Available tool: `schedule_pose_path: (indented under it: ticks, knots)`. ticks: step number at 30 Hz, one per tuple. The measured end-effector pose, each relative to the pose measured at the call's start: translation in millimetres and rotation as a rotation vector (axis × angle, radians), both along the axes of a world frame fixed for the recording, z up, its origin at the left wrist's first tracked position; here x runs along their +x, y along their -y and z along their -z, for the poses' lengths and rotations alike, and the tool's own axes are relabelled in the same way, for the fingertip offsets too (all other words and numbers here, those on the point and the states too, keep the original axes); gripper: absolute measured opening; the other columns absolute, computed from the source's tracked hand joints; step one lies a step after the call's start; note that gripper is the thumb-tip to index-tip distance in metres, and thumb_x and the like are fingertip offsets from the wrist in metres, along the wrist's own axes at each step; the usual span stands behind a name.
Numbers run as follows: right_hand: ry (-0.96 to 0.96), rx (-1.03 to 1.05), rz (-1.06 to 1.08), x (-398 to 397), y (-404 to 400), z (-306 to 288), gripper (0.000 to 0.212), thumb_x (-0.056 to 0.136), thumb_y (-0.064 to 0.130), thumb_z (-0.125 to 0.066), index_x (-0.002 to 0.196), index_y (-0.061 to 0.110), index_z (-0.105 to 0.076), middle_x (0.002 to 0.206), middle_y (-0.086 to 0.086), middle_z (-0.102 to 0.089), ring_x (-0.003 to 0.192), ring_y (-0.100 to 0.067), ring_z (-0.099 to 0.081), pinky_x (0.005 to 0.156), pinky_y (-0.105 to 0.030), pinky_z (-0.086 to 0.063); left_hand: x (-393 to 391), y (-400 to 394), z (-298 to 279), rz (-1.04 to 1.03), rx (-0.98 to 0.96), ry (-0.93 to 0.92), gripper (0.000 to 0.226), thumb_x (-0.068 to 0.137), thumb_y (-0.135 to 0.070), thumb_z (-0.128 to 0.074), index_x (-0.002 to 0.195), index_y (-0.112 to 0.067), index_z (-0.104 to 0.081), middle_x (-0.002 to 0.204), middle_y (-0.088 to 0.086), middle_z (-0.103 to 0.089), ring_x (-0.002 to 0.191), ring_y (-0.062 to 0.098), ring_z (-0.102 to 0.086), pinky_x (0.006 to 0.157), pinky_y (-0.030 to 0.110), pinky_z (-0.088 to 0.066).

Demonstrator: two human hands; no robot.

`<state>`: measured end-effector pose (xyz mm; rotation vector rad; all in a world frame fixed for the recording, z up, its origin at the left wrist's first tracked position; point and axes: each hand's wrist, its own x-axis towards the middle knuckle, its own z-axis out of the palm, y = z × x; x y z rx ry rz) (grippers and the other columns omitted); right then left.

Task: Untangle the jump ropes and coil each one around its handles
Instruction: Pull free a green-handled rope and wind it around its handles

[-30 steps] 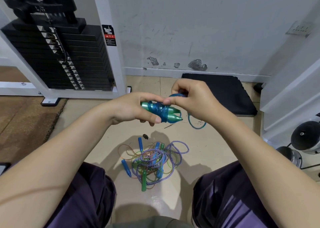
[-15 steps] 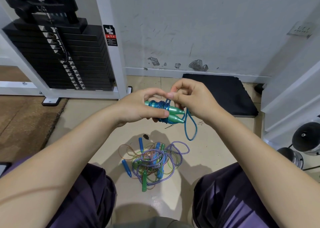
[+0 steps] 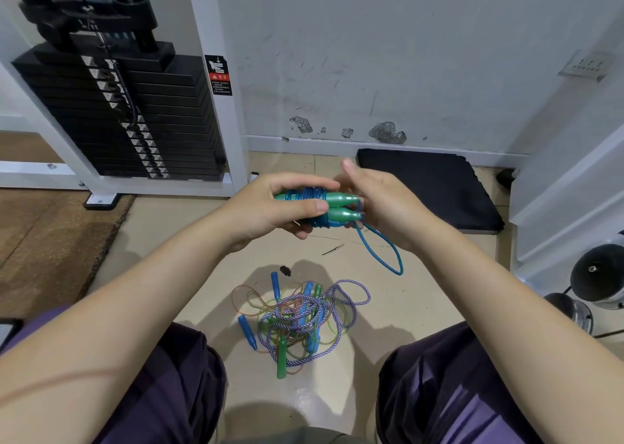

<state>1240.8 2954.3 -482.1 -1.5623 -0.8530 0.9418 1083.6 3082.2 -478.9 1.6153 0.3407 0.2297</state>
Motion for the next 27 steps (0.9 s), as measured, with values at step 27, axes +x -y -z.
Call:
schedule_pose_path:
  ticks: [27]
  knots:
    - [0.272,-0.152,-0.143,-23.7,-0.1,-4.4,0.029,0.104,0.021,-0.043,0.085,0.012,-0.063,0.052,0.004,-0.038,0.043,-0.01,-0.029,0.043,-0.017,-0.025,10.1,-32.3,6.1,-0.641,-0.187,0.121,0.036,0.085,-0.02,-0.077,0.107,-0.011,-0.05,0.097,0.018,-0.066,0.044,0.02,-0.056,0.041,0.024,-0.036]
